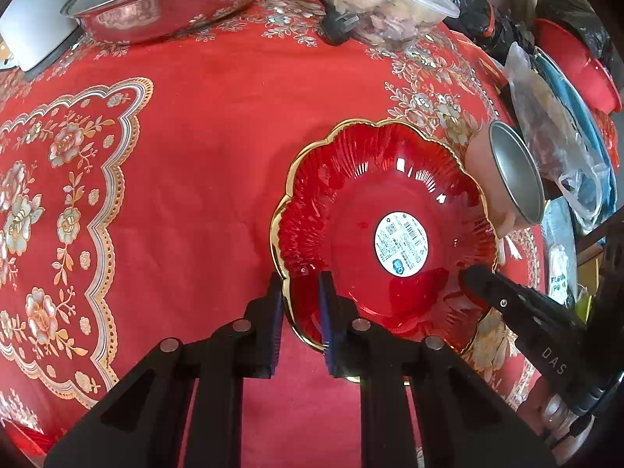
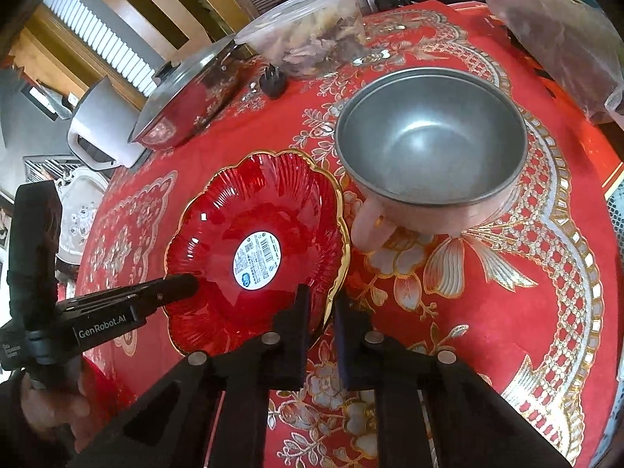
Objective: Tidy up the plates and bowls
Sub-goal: 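Close the left tool on the rim of the red glass plate, then carry the red glass plate with the left tool to the stack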
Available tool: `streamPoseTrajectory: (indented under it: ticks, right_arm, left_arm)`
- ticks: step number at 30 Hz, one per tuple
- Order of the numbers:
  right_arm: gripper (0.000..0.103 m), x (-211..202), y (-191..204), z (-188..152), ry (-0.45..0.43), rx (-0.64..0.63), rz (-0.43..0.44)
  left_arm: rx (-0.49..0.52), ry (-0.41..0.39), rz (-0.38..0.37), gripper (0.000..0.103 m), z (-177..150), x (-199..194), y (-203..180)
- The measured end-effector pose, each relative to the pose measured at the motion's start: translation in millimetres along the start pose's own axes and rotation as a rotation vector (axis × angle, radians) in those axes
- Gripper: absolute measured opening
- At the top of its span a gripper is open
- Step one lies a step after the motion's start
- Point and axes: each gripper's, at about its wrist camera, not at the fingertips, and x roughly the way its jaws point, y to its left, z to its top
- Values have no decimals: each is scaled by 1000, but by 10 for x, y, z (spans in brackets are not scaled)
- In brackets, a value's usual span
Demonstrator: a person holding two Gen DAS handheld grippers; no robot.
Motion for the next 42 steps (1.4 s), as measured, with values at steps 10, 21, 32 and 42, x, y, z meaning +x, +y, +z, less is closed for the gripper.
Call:
streamPoseTrajectory:
  ticks: [10, 21, 32, 42]
  right_arm:
    - [11, -191, 123, -81, -3, -3, 30]
    - [11, -764, 597, -244, -62, -67, 81]
    - [11, -1284, 1565, -657, -88, -172, 156]
    - [11, -1236, 2639, -1181, -32, -282, 262]
  left_arm:
    - [-28, -37, -4, 13, -161, -259, 65]
    - [-78, -118, -15, 13, -496, -977, 218]
    - [-161, -198, -11, 12, -1126, -1907, 783]
    - [-239, -234, 16, 13, -1876, -2450, 1674]
